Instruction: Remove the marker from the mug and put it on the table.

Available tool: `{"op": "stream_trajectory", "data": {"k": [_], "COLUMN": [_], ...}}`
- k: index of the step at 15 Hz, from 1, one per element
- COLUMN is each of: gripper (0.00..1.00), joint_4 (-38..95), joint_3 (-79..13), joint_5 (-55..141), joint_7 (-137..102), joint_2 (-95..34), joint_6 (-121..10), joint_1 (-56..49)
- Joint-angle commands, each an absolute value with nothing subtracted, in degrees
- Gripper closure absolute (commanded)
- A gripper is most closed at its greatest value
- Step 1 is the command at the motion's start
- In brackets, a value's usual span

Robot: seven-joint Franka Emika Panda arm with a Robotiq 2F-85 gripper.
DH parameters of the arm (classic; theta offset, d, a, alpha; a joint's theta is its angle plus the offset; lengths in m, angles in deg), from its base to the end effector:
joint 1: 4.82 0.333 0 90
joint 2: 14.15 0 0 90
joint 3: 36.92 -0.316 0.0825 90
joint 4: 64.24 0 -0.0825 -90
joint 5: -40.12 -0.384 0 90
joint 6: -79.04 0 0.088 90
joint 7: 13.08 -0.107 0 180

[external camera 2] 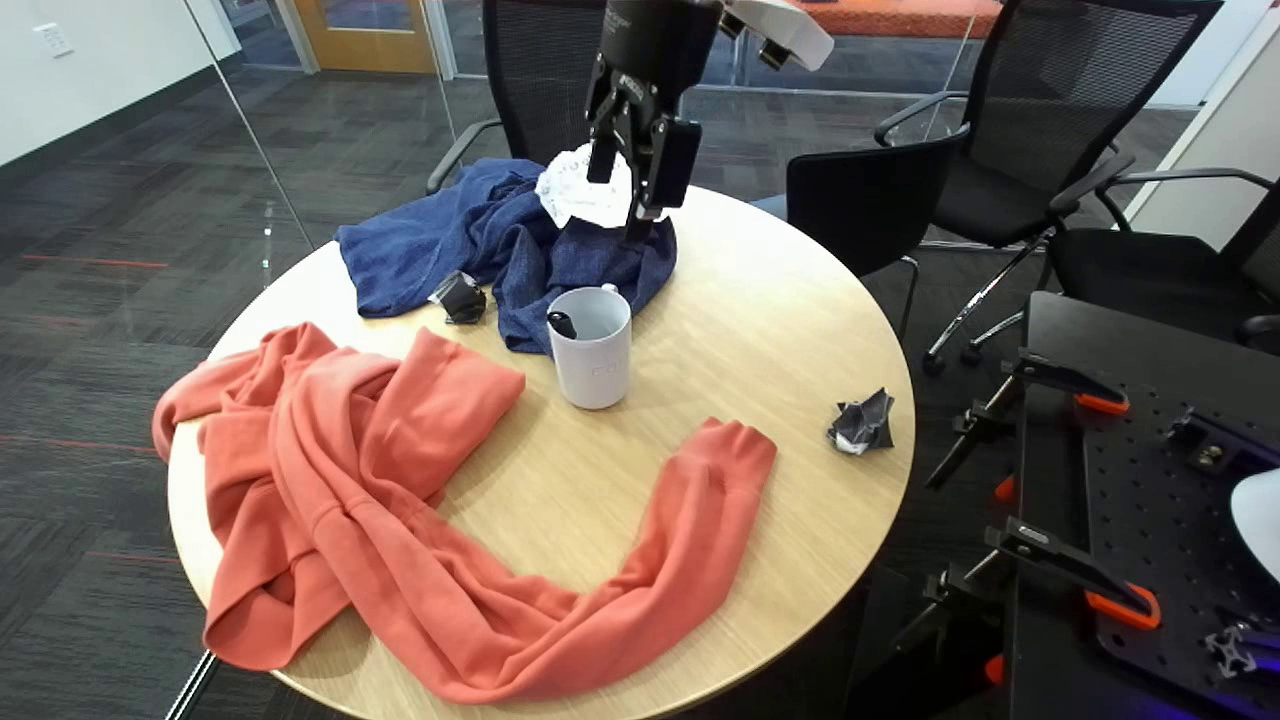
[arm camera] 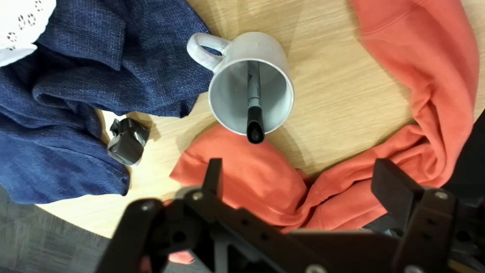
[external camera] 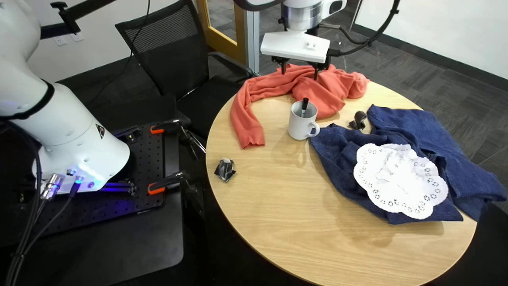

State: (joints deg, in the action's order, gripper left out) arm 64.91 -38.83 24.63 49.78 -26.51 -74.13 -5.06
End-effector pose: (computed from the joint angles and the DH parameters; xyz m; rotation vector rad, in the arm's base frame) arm 0.5587 0.0081 0.2871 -2.7836 -1.3370 -0.3896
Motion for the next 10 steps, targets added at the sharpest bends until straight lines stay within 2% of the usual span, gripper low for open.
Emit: {"op": "stream_trajectory", "data": {"k": [1, 10], "gripper": [0.00, 0.00], "joint_4": [61.1, 57.7], "joint_3": [-43.0, -47.4], "joint_5": [22.0, 23.4], "joint_7": [55.1, 57.9], "joint_2": [-31.4, -37.9], "joint_6": [-75.0, -75.8], "joint_1": [-9.1, -13.3]}}
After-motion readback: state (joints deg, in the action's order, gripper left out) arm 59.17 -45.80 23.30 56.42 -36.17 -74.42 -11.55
